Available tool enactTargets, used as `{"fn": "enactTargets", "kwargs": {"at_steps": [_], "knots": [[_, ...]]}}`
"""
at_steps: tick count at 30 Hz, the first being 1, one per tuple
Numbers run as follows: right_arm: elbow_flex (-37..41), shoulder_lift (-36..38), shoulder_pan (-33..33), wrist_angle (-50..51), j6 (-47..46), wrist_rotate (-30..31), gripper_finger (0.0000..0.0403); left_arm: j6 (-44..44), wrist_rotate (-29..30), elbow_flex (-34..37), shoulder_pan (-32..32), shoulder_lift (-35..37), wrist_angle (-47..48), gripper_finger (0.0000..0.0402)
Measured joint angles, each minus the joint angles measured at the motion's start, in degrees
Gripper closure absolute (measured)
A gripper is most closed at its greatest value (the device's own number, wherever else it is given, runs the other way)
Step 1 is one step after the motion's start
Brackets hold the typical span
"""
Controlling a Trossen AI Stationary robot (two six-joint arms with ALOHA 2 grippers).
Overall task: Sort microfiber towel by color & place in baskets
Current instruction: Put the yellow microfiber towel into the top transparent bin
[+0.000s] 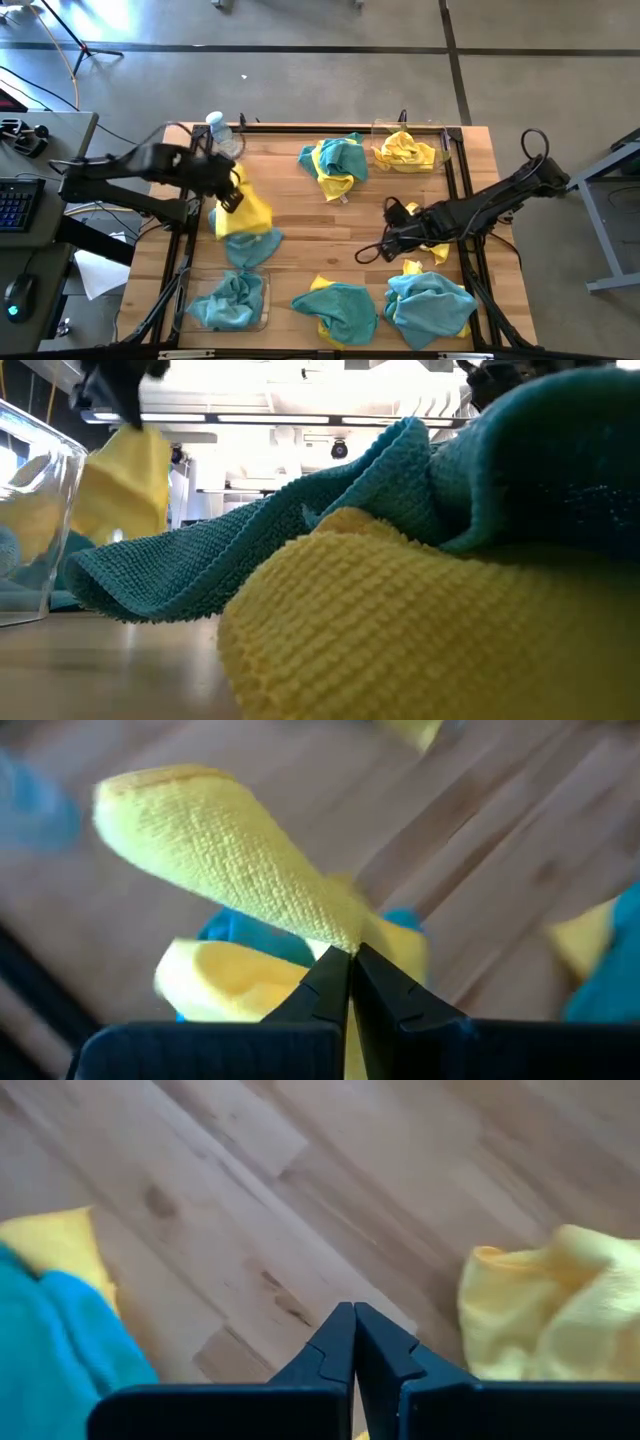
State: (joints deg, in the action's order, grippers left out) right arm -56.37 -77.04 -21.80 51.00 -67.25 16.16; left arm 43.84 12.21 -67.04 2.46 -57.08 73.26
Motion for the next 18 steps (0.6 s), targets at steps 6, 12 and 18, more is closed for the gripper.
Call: {"fn": "enactTargets", "kwargs": {"at_steps": [6, 12, 18], "knots": [[15.2, 11.9, 0.1, -17.4, 3.6, 0.5, 0.0402, -3.0, 1.5, -10.5, 0.0, -1.4, -1.3, 0.0401], [28.0, 24.7, 3.9, -30.4, 10.9, 7.0, 0.0402, -4.6, 1.9, -17.6, 0.0, -5.7, -7.3, 0.0401], [29.1, 30.3, 11.2, -39.3, 27.1, 4.4, 0.04, -4.8, 0.5, -23.7, 0.0, -15.0, -11.7, 0.0401]]}}
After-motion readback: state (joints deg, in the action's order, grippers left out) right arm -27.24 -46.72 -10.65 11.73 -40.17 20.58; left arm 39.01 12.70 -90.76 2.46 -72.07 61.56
